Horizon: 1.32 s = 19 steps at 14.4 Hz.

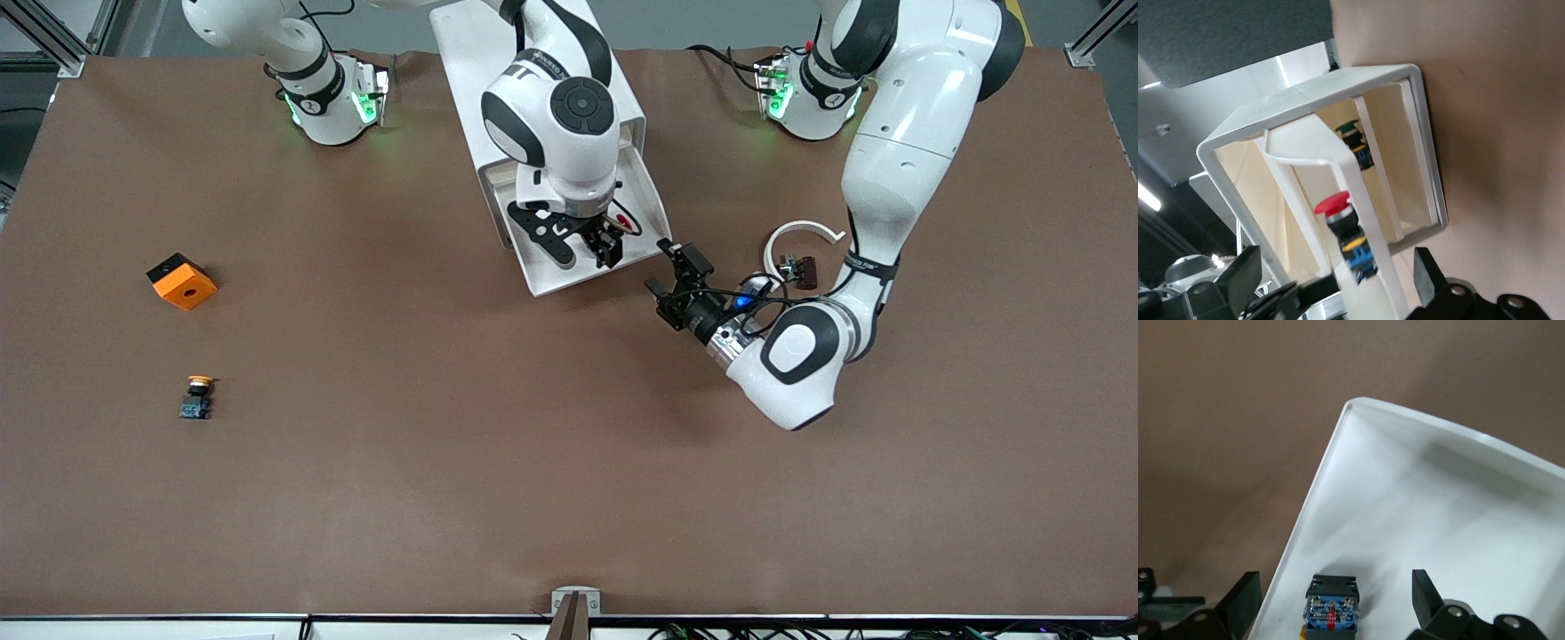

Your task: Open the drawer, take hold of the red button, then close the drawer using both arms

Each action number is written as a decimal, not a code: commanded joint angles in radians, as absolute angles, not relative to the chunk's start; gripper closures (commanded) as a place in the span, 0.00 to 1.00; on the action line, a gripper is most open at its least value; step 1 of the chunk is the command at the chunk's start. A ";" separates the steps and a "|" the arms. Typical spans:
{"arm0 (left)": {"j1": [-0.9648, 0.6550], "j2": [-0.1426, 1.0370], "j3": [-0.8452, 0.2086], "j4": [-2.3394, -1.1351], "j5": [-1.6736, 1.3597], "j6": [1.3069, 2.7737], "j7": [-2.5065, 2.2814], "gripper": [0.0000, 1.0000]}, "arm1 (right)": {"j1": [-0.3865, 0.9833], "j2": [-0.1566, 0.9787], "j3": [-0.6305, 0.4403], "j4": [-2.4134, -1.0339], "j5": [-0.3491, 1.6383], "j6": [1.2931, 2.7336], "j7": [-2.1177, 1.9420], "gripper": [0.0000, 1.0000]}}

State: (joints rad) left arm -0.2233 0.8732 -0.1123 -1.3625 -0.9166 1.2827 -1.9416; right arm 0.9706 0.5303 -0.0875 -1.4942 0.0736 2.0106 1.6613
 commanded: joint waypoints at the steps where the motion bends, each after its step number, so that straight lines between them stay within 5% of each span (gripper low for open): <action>1: -0.216 0.877 -0.109 -1.303 -0.907 1.276 -1.832 0.00 | 0.991 0.560 -0.098 -1.462 0.058 2.020 1.686 0.00; 19: -0.333 0.601 -0.123 -1.273 -0.399 1.647 -0.973 0.00 | 1.019 0.611 -0.098 -1.425 0.067 2.019 1.706 0.00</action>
State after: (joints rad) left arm -0.3053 0.6394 -0.1240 -1.2535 -0.4769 1.5928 -1.0100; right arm 1.0031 0.5921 -0.0876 -1.4508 0.0736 2.0267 1.6818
